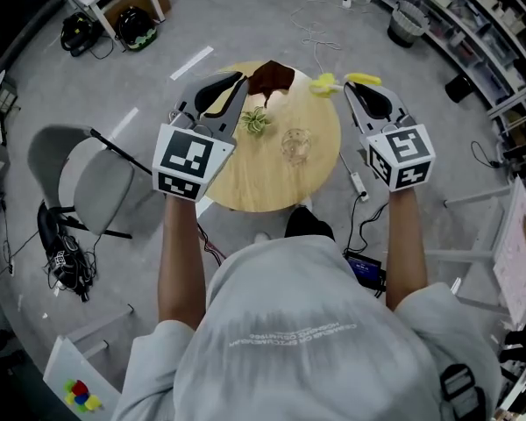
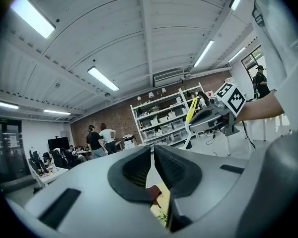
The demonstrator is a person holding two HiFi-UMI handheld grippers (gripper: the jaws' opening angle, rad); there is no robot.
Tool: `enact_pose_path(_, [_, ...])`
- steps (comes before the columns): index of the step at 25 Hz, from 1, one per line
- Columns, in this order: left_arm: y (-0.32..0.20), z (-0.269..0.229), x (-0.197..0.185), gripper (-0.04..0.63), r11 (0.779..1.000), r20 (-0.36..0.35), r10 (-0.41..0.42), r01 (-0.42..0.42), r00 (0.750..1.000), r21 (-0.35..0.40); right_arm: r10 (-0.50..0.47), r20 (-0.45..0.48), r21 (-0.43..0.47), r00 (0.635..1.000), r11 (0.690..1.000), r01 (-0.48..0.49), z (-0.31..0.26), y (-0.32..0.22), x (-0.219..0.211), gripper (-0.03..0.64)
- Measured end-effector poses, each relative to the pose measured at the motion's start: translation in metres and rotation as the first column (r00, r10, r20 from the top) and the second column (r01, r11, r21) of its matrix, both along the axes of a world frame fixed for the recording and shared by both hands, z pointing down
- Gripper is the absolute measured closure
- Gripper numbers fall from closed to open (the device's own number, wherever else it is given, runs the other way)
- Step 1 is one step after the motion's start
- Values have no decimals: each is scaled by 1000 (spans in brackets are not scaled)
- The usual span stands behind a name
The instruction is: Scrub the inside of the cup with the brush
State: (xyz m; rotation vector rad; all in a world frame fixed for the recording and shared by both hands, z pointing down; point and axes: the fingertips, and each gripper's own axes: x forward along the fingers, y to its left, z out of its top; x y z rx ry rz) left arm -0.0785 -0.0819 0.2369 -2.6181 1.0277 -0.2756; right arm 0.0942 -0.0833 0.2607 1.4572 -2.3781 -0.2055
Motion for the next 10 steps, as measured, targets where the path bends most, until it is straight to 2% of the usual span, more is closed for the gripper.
enact_pose_path(3, [0, 2, 10, 558, 999, 35, 33, -34, 999, 12, 1, -4, -8, 1000, 1000, -1, 2, -5, 5, 563])
enact_pose_path(10, [-10, 2, 8, 558, 996, 52, 84, -85, 995, 21, -3, 10, 19, 1000, 1000, 3, -2, -20, -8, 563])
